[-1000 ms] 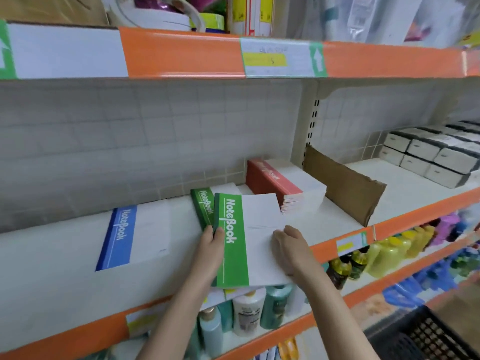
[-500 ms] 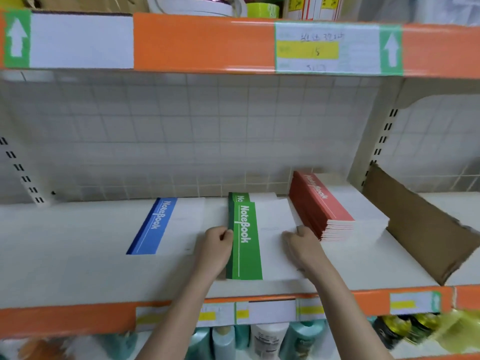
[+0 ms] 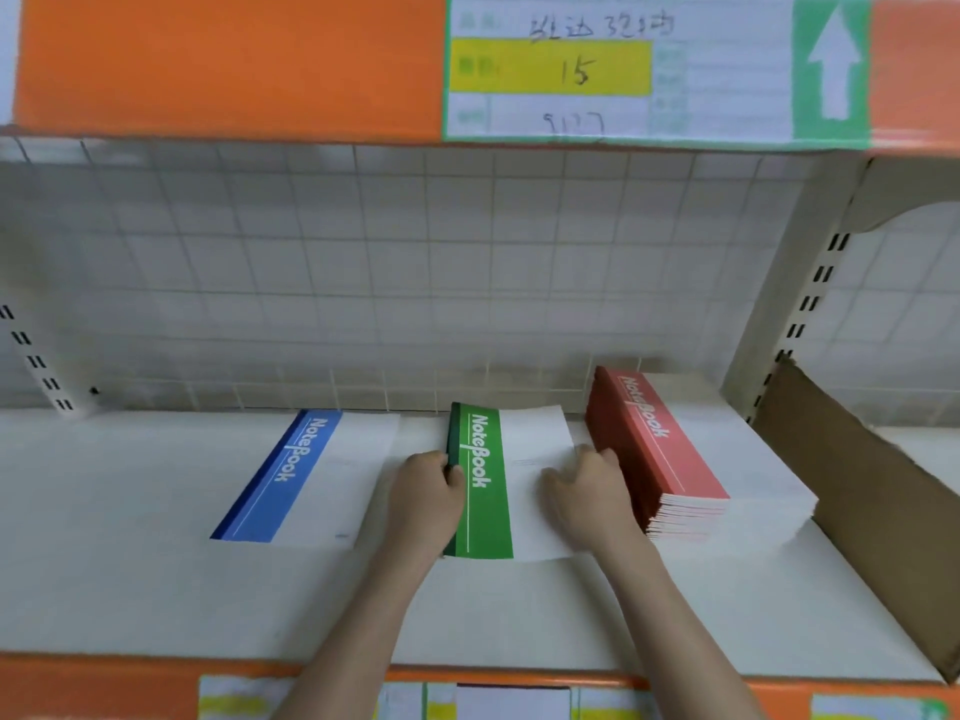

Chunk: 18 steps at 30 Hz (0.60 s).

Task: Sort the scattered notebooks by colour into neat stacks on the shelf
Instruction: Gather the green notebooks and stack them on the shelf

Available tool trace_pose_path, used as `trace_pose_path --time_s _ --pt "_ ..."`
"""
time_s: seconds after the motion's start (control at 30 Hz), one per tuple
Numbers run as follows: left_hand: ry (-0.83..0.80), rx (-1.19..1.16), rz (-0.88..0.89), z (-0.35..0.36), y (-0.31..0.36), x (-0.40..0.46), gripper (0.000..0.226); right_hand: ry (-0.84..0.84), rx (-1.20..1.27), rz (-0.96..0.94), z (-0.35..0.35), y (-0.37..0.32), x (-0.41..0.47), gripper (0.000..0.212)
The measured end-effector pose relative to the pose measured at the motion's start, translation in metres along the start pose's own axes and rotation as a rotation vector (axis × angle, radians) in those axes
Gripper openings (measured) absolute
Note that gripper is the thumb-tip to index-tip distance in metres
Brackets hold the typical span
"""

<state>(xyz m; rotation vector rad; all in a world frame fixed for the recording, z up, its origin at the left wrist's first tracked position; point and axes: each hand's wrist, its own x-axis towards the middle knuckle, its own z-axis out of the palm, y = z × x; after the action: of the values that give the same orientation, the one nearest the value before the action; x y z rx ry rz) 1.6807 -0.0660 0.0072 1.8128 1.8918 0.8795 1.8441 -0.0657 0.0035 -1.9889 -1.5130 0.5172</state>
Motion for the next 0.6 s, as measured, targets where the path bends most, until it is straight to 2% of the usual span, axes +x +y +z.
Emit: trace_pose_path --time_s 0.17,0.6 --pt "0.032 0.095 -0.028 0.009 0.002 0.008 0.029 -0.024 -0.081 0.008 0.009 0.001 0.004 0.032" --pt "0.045 0.141 -0.054 0.024 -0.008 0.030 0.029 -0.056 -0.144 0.047 0.018 -0.007 0.013 0.043"
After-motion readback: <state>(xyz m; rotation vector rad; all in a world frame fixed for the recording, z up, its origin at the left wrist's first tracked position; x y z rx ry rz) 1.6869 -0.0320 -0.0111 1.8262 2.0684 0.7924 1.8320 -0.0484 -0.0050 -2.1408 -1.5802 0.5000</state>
